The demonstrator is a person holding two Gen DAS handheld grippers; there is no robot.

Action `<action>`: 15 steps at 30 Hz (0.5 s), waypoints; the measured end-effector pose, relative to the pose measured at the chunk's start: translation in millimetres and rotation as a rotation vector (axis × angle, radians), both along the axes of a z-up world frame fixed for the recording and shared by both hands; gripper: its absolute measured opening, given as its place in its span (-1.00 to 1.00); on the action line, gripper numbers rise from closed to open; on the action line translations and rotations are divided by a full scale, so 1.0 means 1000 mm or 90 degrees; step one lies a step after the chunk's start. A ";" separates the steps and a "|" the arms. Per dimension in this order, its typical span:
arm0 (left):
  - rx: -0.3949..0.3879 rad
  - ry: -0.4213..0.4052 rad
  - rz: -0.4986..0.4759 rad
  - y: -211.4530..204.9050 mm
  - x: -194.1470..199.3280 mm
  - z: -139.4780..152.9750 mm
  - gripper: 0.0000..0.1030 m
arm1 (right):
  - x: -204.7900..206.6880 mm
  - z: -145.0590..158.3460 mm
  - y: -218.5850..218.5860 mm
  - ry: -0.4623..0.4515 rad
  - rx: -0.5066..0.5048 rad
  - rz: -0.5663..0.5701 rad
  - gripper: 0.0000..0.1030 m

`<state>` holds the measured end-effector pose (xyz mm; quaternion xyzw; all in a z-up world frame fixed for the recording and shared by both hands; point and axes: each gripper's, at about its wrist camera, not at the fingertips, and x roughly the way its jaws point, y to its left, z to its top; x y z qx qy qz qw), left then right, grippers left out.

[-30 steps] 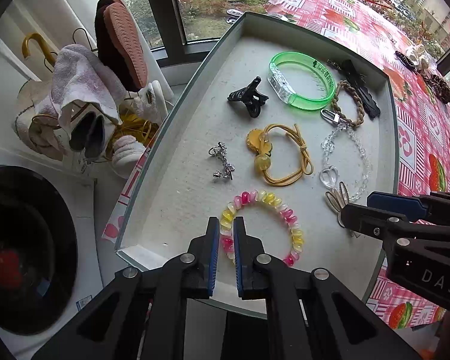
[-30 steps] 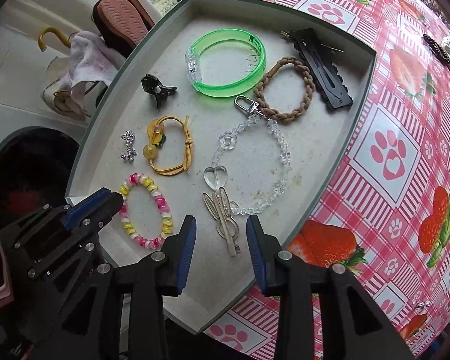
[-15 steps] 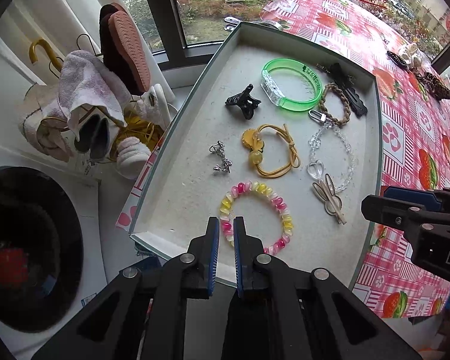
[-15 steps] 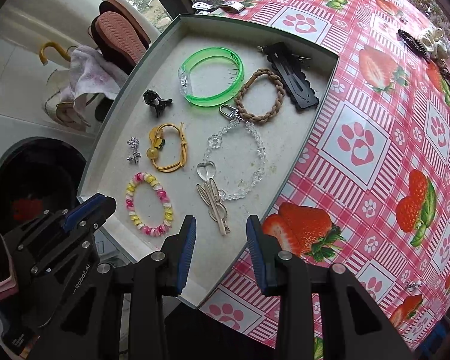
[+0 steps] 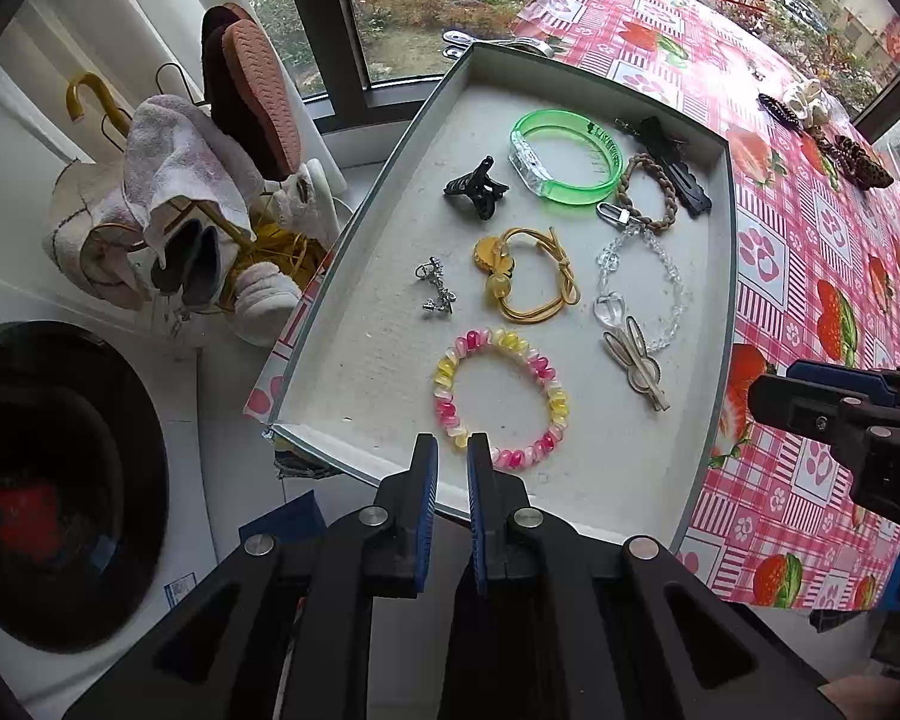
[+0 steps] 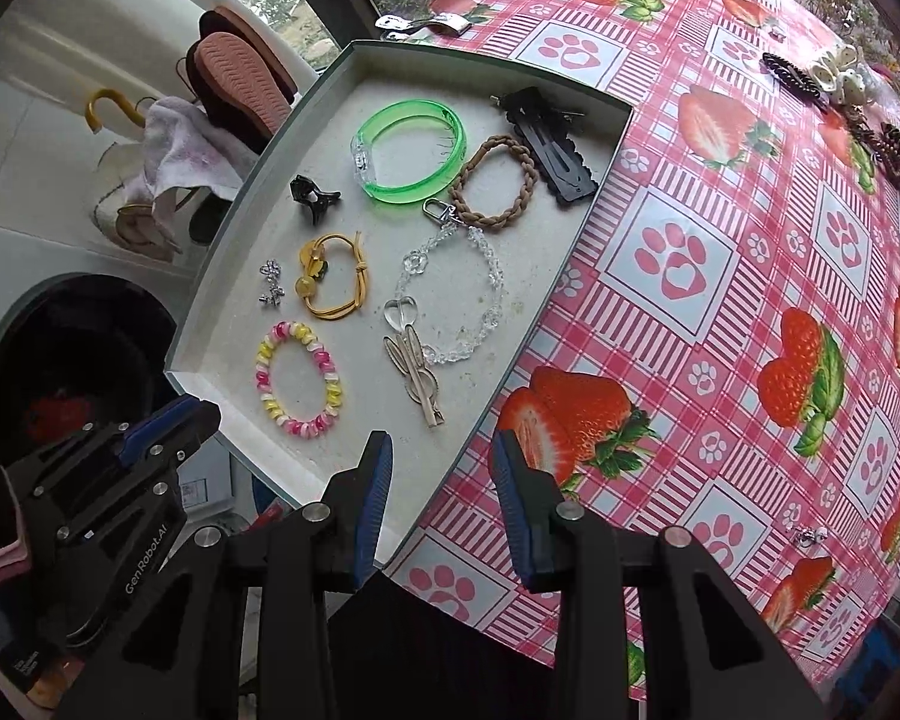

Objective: Organize jewelry

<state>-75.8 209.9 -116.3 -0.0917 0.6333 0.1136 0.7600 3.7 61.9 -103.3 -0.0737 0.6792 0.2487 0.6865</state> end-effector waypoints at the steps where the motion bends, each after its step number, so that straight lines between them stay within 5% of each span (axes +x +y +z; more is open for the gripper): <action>1: 0.001 0.000 -0.001 0.000 -0.001 0.001 -0.68 | 0.000 0.002 -0.001 -0.002 0.000 0.000 -0.26; 4: 0.002 0.002 0.005 0.000 -0.001 0.006 -0.64 | 0.000 0.008 -0.002 -0.008 0.000 0.001 -0.26; 5: 0.003 0.003 0.009 0.001 -0.002 0.008 0.04 | 0.001 0.010 -0.002 -0.011 0.000 0.001 -0.26; 6: 0.007 0.001 0.017 0.002 -0.003 0.011 0.94 | 0.001 0.011 -0.001 -0.013 0.001 0.001 -0.26; 15: 0.025 -0.033 0.020 0.004 -0.005 0.033 1.00 | 0.002 0.025 -0.002 -0.022 0.004 0.002 -0.26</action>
